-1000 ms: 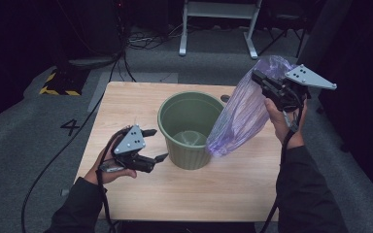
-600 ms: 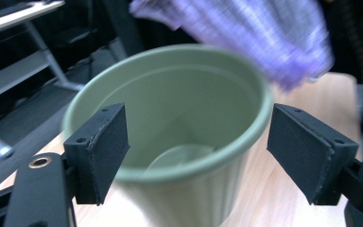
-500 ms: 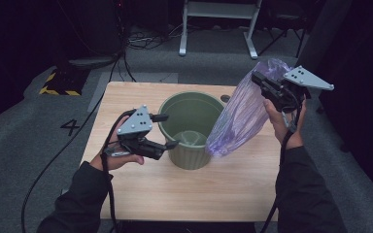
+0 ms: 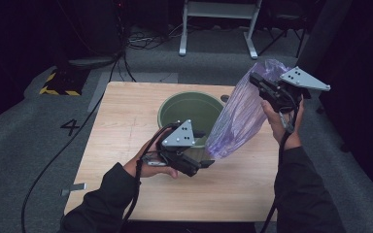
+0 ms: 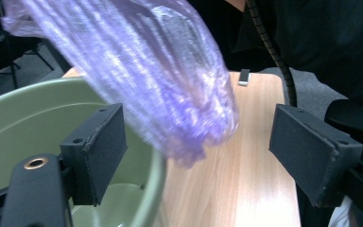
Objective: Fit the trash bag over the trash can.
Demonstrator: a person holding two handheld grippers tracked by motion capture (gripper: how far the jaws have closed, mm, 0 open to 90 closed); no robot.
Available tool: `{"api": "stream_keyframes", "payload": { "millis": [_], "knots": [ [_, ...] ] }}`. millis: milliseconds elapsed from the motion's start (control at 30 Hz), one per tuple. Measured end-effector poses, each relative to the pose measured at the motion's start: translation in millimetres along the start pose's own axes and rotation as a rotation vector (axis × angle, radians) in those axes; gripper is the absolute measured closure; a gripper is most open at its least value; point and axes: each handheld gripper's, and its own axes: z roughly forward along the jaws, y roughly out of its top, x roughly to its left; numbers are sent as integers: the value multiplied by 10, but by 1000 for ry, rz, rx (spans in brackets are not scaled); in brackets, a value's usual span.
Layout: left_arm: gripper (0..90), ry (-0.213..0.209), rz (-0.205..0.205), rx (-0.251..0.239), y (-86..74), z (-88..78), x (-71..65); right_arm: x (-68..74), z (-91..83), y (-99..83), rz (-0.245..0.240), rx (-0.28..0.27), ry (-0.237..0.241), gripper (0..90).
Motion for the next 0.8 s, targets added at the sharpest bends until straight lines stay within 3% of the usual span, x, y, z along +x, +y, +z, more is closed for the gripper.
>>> {"api": "stream_keyframes", "payload": {
  "millis": [133, 233, 333, 433, 600, 700, 800],
  "knots": [
    [189, 11, -2, 16, -11, 119, -28, 16, 7, 1, -4, 1, 3, 900],
    [235, 71, -2, 47, -25, 195, -23, 24, 12, 2, 1, 1, 6, 900],
    [378, 131, -12, 62, -33, 241, -8, 31, 13, 5, -1, -4, 11, 900],
    [474, 152, -2, 71, -40, 268, 2, 45, 16, 4, 3, -3, 16, 900],
    [757, 185, 45, 93, -35, 285, -1, 49, -7, -1, 4, -6, 26, 900],
    [851, 187, 41, 75, -26, 260, 18, 40, -29, -10, 5, -8, 30, 900],
    [877, 215, 34, 68, -7, 229, 38, 19, -51, -19, 7, -8, 33, 900]
  ]
}}
